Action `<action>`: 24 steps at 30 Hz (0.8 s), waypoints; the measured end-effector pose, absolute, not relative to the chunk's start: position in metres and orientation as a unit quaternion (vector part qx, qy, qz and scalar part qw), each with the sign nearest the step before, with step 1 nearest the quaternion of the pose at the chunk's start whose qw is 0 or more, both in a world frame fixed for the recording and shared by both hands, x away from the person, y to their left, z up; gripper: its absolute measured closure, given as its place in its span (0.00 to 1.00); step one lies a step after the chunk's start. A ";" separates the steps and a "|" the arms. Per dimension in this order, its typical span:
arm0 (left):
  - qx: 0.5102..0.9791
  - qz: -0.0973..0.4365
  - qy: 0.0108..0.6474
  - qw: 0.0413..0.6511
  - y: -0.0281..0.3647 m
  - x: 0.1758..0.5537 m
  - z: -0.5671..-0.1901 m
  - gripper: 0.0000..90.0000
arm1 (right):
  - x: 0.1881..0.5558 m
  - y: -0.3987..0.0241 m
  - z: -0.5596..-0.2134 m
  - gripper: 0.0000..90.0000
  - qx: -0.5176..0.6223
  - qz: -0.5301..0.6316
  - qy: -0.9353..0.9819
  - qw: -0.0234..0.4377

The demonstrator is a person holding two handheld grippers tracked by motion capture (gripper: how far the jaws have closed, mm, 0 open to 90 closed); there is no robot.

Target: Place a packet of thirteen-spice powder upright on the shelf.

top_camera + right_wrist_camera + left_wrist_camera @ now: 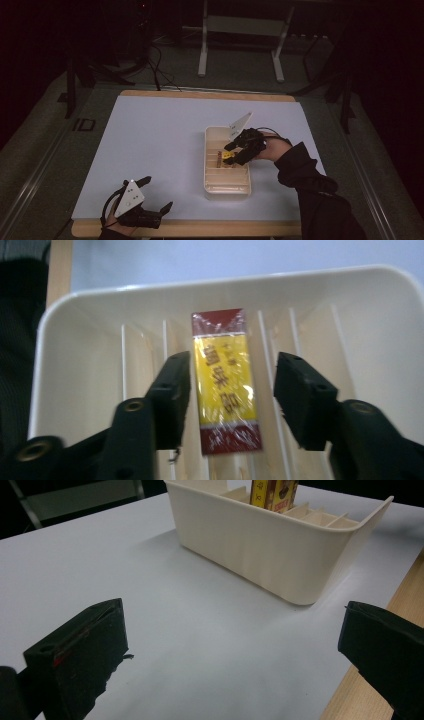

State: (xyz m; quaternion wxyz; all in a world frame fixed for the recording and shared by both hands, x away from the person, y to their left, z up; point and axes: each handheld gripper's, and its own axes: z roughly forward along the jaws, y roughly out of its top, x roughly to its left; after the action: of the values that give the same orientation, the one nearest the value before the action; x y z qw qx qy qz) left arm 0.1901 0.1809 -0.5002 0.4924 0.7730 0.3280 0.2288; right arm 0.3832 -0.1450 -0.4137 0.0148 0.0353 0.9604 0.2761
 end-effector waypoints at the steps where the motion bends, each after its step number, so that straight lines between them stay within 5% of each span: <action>1: 0.773 0.229 0.328 0.492 0.181 0.190 -0.500 0.00 | 0.384 -0.148 -0.411 0.49 0.041 0.281 0.959 0.016; 14: 0.773 0.229 0.328 0.492 0.181 0.189 -0.500 0.00 | 0.388 -0.189 -0.387 0.14 0.130 0.338 0.931 0.051; 24: 0.773 0.228 0.328 0.493 0.181 0.190 -0.500 0.00 | 0.386 -0.231 -0.392 0.13 0.206 0.384 0.895 0.095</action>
State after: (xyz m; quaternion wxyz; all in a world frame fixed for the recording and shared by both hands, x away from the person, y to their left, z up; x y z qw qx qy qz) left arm 0.1897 0.1807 -0.5002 0.4927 0.7730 0.3282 0.2280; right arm 0.3864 -0.2313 -0.3915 0.0952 0.2064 0.8948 0.3844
